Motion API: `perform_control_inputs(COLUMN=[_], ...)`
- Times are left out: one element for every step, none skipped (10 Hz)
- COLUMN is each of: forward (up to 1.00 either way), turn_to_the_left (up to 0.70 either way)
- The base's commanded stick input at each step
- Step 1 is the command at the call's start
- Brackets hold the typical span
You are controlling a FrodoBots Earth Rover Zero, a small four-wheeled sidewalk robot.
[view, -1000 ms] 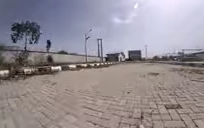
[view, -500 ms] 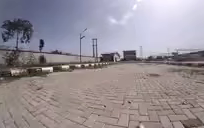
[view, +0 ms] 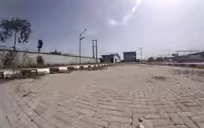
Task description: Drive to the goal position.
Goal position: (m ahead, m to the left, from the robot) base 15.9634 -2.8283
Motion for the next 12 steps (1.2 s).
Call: perform_control_inputs(forward=[1.0,1.0,1.0,1.0,1.0,1.0,1.0,1.0,1.0,1.0,1.0,1.0], turn_to_the_left=[0.0,0.0,0.0,0.0,0.0,-0.05,-0.21,-0.27,-0.32,-0.24,-0.06,0.0])
